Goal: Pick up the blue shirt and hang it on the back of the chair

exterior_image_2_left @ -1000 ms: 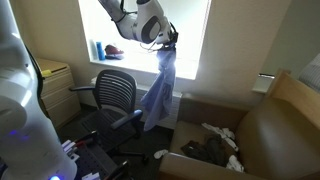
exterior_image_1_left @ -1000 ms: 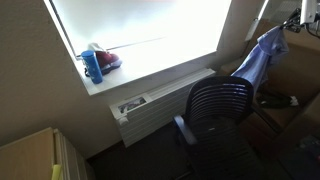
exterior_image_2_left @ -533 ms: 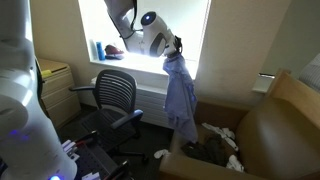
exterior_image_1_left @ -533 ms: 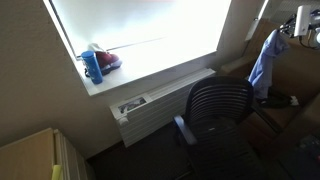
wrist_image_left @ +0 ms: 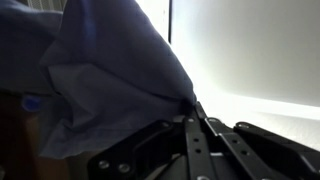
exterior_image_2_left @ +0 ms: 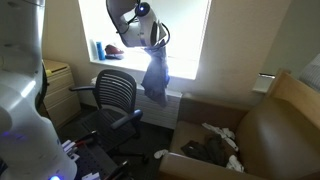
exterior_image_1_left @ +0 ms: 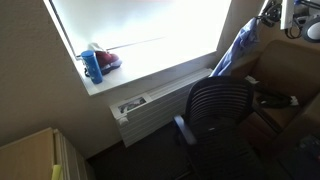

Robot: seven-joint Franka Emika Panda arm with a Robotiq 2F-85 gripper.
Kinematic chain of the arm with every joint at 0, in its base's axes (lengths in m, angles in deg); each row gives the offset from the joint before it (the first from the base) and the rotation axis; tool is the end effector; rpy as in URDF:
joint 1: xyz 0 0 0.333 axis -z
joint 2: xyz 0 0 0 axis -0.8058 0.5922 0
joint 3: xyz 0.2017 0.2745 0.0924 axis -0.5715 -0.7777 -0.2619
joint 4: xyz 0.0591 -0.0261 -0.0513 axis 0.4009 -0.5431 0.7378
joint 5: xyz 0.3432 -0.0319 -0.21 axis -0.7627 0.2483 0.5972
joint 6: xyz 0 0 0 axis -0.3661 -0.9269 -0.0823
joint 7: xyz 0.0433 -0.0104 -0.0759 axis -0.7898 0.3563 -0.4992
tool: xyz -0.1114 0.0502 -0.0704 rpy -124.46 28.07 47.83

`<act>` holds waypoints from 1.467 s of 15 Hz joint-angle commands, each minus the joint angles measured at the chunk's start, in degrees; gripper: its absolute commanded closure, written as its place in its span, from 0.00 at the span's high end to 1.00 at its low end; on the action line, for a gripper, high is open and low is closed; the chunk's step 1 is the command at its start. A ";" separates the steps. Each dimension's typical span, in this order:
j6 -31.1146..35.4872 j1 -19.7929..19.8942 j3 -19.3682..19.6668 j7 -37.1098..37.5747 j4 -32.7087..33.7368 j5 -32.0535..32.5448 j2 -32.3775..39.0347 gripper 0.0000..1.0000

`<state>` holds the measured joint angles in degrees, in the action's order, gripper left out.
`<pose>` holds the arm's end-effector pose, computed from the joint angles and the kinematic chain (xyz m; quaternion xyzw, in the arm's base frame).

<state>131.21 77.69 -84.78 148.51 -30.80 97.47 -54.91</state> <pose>0.6704 0.1381 0.4641 -0.6999 0.4578 -0.3081 0.4534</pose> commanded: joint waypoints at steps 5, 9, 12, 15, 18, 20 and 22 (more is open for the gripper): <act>-0.05 7.71 -17.34 -0.09 -2.56 -2.12 -3.29 0.01; -0.07 6.33 -19.06 3.33 -3.96 -4.32 -3.25 0.03; -0.60 7.04 -20.56 6.79 -7.08 -5.81 -7.67 0.01; -1.93 9.93 -25.33 11.60 -7.56 -5.11 -7.98 0.01; -1.52 12.97 -31.07 16.14 -8.47 -4.56 -8.78 0.01; -2.42 15.45 -34.71 18.42 -8.86 -4.53 -8.86 0.01; -5.15 17.95 -37.69 19.83 -9.09 -4.65 -8.38 0.01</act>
<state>129.21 90.36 -117.79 164.70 -38.39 92.20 -61.82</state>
